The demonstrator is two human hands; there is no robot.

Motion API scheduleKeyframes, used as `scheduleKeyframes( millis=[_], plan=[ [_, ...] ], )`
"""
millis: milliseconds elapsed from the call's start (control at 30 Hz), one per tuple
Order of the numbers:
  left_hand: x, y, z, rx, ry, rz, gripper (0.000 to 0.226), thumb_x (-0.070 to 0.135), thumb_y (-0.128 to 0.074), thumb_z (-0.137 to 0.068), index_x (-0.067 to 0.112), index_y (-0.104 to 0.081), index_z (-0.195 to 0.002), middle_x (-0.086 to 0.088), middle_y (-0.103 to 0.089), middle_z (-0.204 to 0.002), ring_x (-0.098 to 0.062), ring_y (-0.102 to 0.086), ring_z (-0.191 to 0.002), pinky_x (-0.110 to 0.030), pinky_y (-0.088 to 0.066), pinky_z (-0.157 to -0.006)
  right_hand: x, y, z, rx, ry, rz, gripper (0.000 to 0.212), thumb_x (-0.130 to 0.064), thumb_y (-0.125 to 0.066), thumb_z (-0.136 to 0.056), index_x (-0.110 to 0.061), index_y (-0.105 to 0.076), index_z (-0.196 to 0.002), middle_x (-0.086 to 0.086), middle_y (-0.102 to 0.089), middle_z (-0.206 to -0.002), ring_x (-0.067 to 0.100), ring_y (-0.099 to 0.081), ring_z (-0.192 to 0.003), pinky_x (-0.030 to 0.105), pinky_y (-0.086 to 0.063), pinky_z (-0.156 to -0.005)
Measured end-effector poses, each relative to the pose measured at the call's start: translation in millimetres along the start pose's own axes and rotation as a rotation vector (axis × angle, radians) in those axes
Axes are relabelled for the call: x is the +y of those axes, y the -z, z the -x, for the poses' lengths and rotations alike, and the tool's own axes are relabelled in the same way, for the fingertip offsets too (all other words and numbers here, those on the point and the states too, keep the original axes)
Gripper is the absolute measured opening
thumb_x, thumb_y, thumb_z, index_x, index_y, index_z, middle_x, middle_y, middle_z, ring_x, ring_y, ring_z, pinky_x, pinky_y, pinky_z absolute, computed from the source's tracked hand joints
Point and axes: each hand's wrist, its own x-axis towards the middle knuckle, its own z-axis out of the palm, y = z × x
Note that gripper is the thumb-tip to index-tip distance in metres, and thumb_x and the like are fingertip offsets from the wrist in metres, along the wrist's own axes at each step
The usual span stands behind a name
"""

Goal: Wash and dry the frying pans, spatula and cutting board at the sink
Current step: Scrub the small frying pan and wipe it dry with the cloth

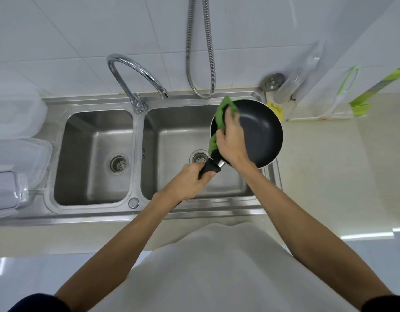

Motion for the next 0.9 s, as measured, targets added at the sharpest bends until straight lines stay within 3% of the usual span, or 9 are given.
scheduleKeyframes(
  millis=[100, 167, 300, 367, 500, 633, 700, 800, 900],
  plan=[
    [-8.9, 20.7, -7.2, 0.074, -0.035, -0.094, 0.023, 0.031, -0.057, -0.099, 0.018, -0.057, -0.081, 0.003, -0.051, -0.064, -0.017, -0.05, -0.055, -0.026, -0.035, -0.052, -0.4, 12.6, 8.4, -0.243, 0.192, -0.042, 0.065, 0.003, -0.049, -0.09, -0.006, -0.039, -0.153, 0.015, -0.035, -0.16, 0.032, -0.038, -0.145, 0.03, -0.027, -0.12],
    [-16.3, 34.2, -7.5, 0.118, -0.018, -0.112, 0.025, 0.031, -0.06, -0.098, 0.021, -0.054, -0.075, 0.004, -0.051, -0.061, -0.014, -0.048, -0.053, -0.028, -0.036, -0.052, 11.9, 22.1, 15.9, -0.402, 0.373, 0.123, 0.065, 0.004, -0.051, -0.087, -0.007, -0.043, -0.151, 0.01, -0.038, -0.159, 0.027, -0.04, -0.144, 0.035, -0.034, -0.115],
    [-30.2, 47.5, -4.2, 0.154, 0.026, -0.104, 0.031, 0.031, -0.062, -0.097, 0.013, -0.056, -0.073, 0.005, -0.047, -0.057, -0.009, -0.041, -0.048, -0.027, -0.035, -0.052, 63.5, 42.8, 30.3, -0.435, 0.654, 0.634, 0.062, -0.004, -0.063, -0.083, -0.023, -0.057, -0.142, 0.0, -0.054, -0.148, 0.035, -0.055, -0.09, 0.044, -0.051, -0.077],
    [-34.9, 46.8, -3.4, 0.131, 0.031, -0.073, 0.033, 0.03, -0.061, -0.097, 0.006, -0.058, -0.076, 0.003, -0.046, -0.057, -0.01, -0.04, -0.046, -0.031, -0.037, -0.052, 82.2, 60.4, 27.4, -0.382, 0.693, 0.832, 0.052, -0.01, -0.069, -0.082, -0.03, -0.068, -0.13, -0.004, -0.063, -0.138, 0.035, -0.053, -0.087, 0.044, -0.053, -0.07],
    [-32.3, 39.4, -7.1, 0.123, 0.048, 0.042, 0.03, 0.03, -0.06, -0.098, 0.004, -0.061, -0.083, 0.001, -0.046, -0.057, -0.01, -0.039, -0.045, -0.033, -0.037, -0.049, 78.9, 75.6, 26.9, -0.314, 0.623, 1.006, 0.044, -0.009, -0.068, -0.08, -0.022, -0.071, -0.123, 0.004, -0.065, -0.129, 0.04, -0.054, -0.089, 0.047, -0.053, -0.071],
    [-22.2, 30.1, -10.9, 0.06, -0.008, -0.011, 0.025, 0.029, -0.057, -0.099, 0.016, -0.056, -0.077, 0.001, -0.051, -0.061, -0.014, -0.046, -0.049, -0.03, -0.038, -0.048, 42.6, 28.9, 48.4, -0.475, 0.431, 0.656, 0.062, -0.01, -0.053, -0.089, -0.01, -0.041, -0.15, 0.015, -0.047, -0.146, 0.043, -0.052, -0.105, 0.054, -0.049, -0.092],
    [-16.4, 25.4, -12.3, 0.034, -0.05, -0.098, 0.027, 0.028, -0.055, -0.101, 0.03, -0.047, -0.075, 0.004, -0.053, -0.065, -0.014, -0.049, -0.055, -0.025, -0.035, -0.051, 24.6, 12.7, 42.2, -0.402, 0.355, 0.527, 0.062, -0.008, -0.049, -0.091, -0.007, -0.037, -0.151, 0.017, -0.041, -0.147, 0.044, -0.049, -0.111, 0.055, -0.045, -0.098],
    [-13.7, 22.7, -10.6, 0.035, -0.071, -0.19, 0.023, 0.031, -0.052, -0.102, 0.027, -0.044, -0.082, 0.004, -0.051, -0.07, -0.012, -0.049, -0.059, -0.022, -0.031, -0.051, 1.4, 11.4, 17.9, -0.271, 0.31, 0.522, 0.064, -0.002, -0.049, -0.089, -0.007, -0.037, -0.152, 0.02, -0.036, -0.15, 0.043, -0.043, -0.109, 0.056, -0.047, -0.091],
    [-18.0, 24.6, -6.9, 0.055, -0.067, -0.291, 0.022, 0.035, -0.051, -0.102, 0.019, -0.046, -0.089, -0.002, -0.054, -0.074, -0.018, -0.051, -0.062, -0.028, -0.034, -0.054, 5.7, 12.9, -6.1, -0.131, 0.329, 0.759, 0.068, 0.001, -0.047, -0.083, -0.006, -0.038, -0.149, 0.025, -0.037, -0.149, 0.045, -0.047, -0.102, 0.054, -0.048, -0.079]
  ],
)
